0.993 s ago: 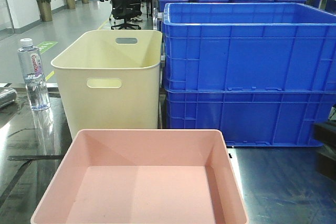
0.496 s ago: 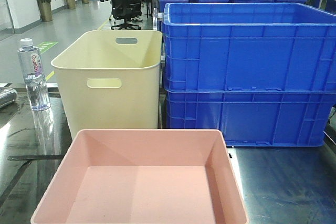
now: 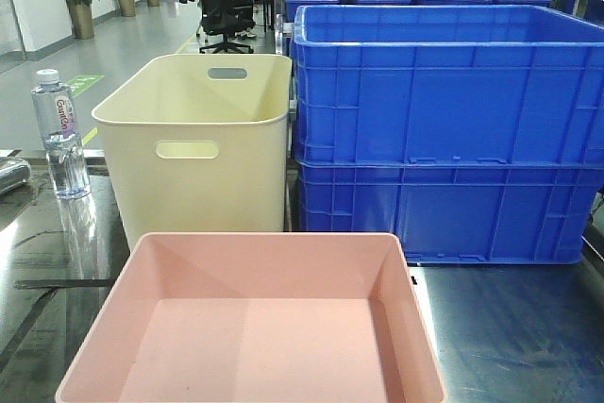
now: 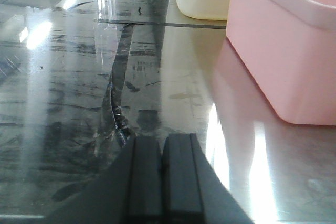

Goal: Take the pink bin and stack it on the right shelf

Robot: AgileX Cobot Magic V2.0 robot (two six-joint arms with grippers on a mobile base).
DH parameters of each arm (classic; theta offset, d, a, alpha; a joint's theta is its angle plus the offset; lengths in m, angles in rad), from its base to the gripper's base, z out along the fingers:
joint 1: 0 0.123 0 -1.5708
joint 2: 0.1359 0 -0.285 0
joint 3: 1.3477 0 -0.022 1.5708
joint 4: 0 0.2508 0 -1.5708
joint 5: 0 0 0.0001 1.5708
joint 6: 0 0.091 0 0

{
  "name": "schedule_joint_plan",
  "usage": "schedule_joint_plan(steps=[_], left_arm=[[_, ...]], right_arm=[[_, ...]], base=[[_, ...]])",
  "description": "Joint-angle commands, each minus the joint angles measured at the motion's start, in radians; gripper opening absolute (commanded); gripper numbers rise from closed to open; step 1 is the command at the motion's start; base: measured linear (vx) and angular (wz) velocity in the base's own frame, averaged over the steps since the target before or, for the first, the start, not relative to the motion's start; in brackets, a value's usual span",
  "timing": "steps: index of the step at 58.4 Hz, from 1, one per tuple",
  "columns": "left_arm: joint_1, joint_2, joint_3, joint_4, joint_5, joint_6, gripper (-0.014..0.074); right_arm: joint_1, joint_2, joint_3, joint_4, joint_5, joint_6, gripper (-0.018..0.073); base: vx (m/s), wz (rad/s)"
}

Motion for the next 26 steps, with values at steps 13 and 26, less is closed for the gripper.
schedule_joint_plan(steps=[13, 26], left_arm=[[0.001, -0.007, 0.009, -0.001, -0.080, -0.010, -0.0008], [0.001, -0.007, 0.009, -0.001, -0.080, -0.010, -0.0008]], right_arm=[[-0.005, -0.008, 0.001, -0.013, -0.075, -0.003, -0.0011], [-0.005, -0.008, 0.001, -0.013, -0.075, -0.003, -0.0011]], base=[[0.00, 0.00], [0.00, 0.00]])
